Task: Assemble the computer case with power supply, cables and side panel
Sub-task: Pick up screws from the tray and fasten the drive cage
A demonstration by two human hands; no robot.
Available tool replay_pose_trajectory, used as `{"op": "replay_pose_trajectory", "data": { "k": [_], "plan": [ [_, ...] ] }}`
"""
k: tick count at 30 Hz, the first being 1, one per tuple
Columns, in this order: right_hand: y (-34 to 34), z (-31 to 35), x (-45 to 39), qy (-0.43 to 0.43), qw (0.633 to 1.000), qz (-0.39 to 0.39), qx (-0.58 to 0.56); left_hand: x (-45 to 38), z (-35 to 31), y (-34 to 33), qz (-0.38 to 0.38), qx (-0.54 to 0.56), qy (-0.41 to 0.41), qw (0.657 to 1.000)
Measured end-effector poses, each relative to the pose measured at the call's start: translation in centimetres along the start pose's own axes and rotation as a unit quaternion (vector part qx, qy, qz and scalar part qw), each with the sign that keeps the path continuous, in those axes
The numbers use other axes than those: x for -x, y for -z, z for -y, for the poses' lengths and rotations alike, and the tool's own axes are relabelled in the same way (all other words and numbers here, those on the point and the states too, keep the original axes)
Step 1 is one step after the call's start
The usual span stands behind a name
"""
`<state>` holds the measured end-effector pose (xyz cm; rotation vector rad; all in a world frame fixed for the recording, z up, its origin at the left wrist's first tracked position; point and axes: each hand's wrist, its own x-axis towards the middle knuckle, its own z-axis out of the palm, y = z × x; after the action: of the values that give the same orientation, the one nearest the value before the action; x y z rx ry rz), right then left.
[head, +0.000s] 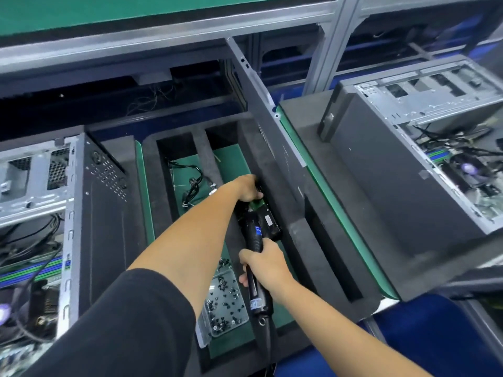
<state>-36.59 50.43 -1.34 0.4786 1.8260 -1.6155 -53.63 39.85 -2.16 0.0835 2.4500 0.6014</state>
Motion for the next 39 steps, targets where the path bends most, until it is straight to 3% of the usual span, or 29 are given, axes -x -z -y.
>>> {"op": "replay_pose_trajectory", "data": {
  "k": [8,15,21,29,34,39],
  "plan": [
    [1.1,0.6,-0.9,-0.05,0.996,0.058,-0.034,0.5,0.2,0.5,0.015,0.004,-0.004,1.0],
    [1.1,0.4,-0.5,-0.018,0.997,0.065,0.026,2.9,-0.8,2.0,0.059,0.056,-0.083,0.993],
    [1.2,0.2,0.9,0.029,0.994,0.066,0.085,6.5,-1.5,4.4,-0.004,0.105,-0.135,0.985],
    [1.1,0.2,4.3,0.07,0.98,0.121,0.145,13.3,-1.0,8.8,-0.122,0.169,-0.116,0.971],
    [1.6,0.9,6.1,0.102,0.969,0.16,0.158,17.6,0.9,11.7,-0.231,0.262,-0.055,0.935],
    [0.9,1.9,6.7,0.125,0.976,0.137,0.117,22.0,3.7,14.2,-0.343,0.426,-0.027,0.837]
  ]
}}
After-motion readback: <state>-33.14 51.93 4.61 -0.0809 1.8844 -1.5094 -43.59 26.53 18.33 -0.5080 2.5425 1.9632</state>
